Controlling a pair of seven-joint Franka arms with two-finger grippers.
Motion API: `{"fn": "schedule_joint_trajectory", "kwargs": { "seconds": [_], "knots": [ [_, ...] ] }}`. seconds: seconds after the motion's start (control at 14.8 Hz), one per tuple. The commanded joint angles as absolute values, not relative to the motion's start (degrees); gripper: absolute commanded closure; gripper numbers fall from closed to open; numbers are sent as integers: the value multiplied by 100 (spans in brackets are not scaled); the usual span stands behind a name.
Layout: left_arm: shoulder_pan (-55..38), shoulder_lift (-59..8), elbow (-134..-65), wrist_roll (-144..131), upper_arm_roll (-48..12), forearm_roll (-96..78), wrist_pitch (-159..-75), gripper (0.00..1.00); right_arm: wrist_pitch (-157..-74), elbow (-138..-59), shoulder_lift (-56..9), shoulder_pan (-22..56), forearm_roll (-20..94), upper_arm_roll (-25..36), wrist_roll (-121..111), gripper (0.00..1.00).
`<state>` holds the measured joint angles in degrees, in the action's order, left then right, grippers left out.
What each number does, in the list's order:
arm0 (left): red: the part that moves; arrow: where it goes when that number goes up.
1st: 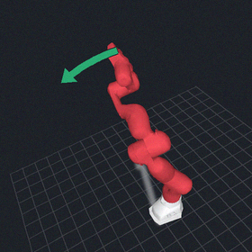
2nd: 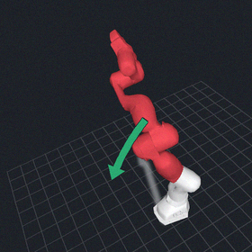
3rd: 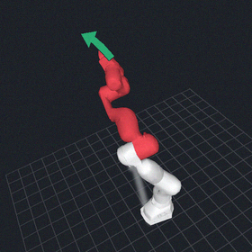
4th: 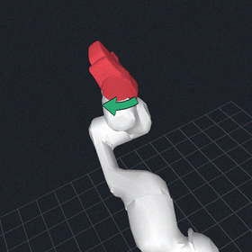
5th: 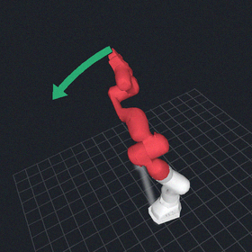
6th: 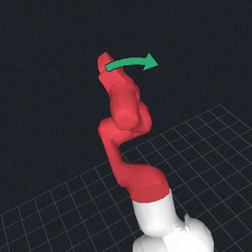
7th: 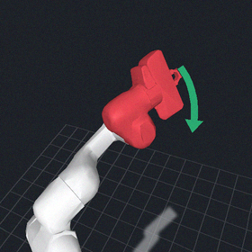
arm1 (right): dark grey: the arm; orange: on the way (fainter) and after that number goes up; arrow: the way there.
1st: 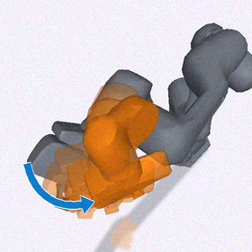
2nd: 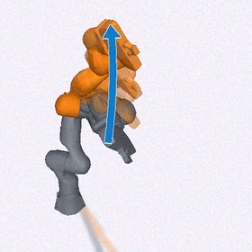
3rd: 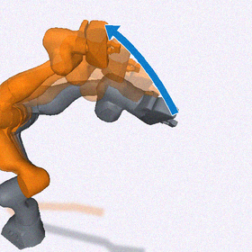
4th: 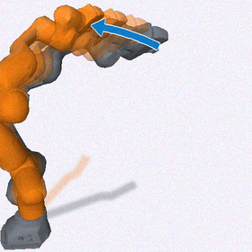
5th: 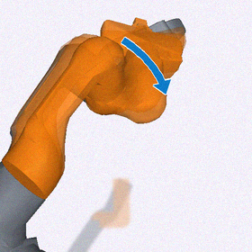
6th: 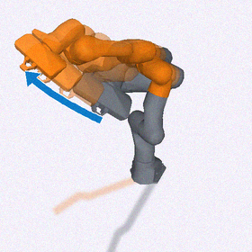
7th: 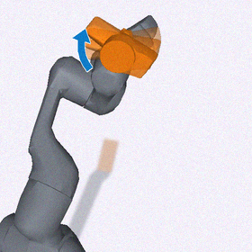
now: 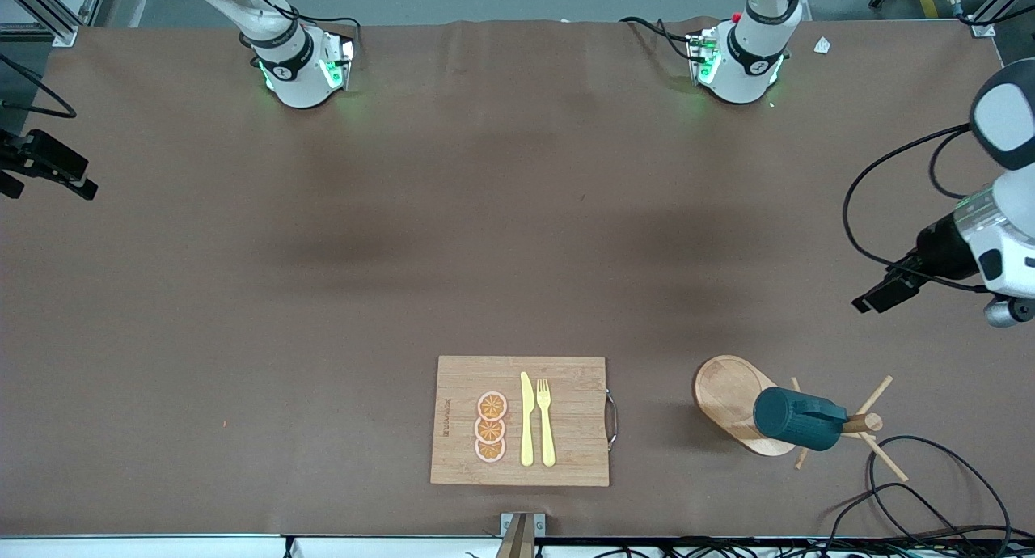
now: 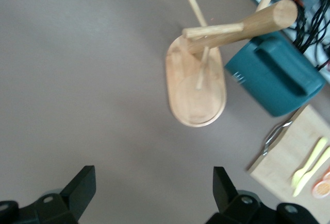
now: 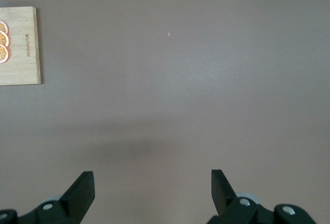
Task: Transfer cup from left to right arm and place
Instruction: 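Lower the left gripper around the teal mug and close it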
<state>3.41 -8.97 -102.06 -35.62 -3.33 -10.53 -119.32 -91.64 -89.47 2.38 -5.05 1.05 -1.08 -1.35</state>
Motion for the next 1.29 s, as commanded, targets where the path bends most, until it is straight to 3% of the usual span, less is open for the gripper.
{"fn": "schedule_joint_trajectory", "kwargs": {
  "seconds": [0.0, 0.41, 0.68, 1.22],
  "knots": [
    [325, -940, -10380, -4085, -491, -1213, -12488, 0, -9167, -8982, 308, -545, 62, -141, -185, 0],
    [238, -1677, -9740, -4482, -677, -1819, -13543, 0, -9167, -8965, 299, -545, 62, -141, -202, 0],
    [237, -2372, -8913, -4692, -677, -1837, -13553, 0, -9167, -8974, 299, -545, 62, -141, -202, 0],
    [290, -2997, -8289, -5405, -668, -2688, -13535, 0, -9185, -8974, 299, -545, 62, -141, -185, 0]
  ]
}}
